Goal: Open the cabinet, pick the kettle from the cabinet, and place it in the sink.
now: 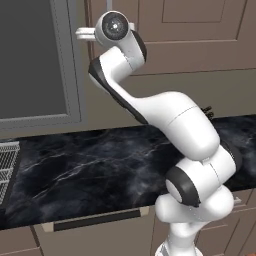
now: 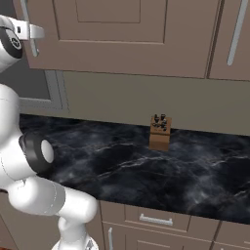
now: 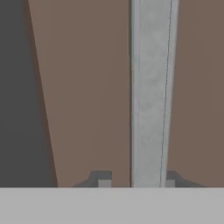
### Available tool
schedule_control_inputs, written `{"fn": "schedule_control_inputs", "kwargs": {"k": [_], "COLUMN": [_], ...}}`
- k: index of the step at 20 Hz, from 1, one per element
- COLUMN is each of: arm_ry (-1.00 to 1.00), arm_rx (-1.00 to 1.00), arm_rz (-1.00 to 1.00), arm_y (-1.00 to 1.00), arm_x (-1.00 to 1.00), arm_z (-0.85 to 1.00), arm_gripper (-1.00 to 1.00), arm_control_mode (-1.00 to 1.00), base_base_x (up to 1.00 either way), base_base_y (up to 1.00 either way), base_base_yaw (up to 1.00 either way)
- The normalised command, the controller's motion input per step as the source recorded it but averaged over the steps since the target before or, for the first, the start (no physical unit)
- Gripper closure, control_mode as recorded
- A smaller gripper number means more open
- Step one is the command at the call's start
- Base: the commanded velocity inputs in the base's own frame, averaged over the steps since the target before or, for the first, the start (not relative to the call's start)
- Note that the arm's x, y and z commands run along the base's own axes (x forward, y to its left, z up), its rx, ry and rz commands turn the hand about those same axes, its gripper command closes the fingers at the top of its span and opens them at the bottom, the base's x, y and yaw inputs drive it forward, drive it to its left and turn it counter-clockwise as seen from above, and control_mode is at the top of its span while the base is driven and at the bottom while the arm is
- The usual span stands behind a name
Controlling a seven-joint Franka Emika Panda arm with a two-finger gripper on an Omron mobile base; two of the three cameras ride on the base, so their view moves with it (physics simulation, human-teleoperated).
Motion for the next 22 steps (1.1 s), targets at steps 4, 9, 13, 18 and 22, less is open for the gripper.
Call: {"fn": "schedule_control_inputs", "kwargs": {"k": [4, 9, 13, 18, 22], "arm_ry": [0.01, 0.10, 0.06, 0.02, 0.00], "arm_rx": [0.00, 0.00, 0.02, 0.06, 0.07], "arm_rz": [0.01, 0.04, 0.11, 0.15, 0.17], "arm_y": [0.19, 0.13, 0.01, 0.00, 0.00], "arm_x": [-0.27, -0.37, -0.51, -0.57, -0.60], "arm_z": [0.00, 0.01, 0.00, 0.00, 0.00], "arm_gripper": [1.00, 1.00, 1.00, 1.00, 1.00], "arm_control_mode": [-1.00, -1.00, -1.00, -1.00, -1.00], "base_base_x": [0.00, 0.00, 0.00, 0.00, 0.00], "base_base_y": [0.00, 0.00, 0.00, 0.00, 0.00], "base_base_yaw": [0.00, 0.00, 0.00, 0.00, 0.00]}}
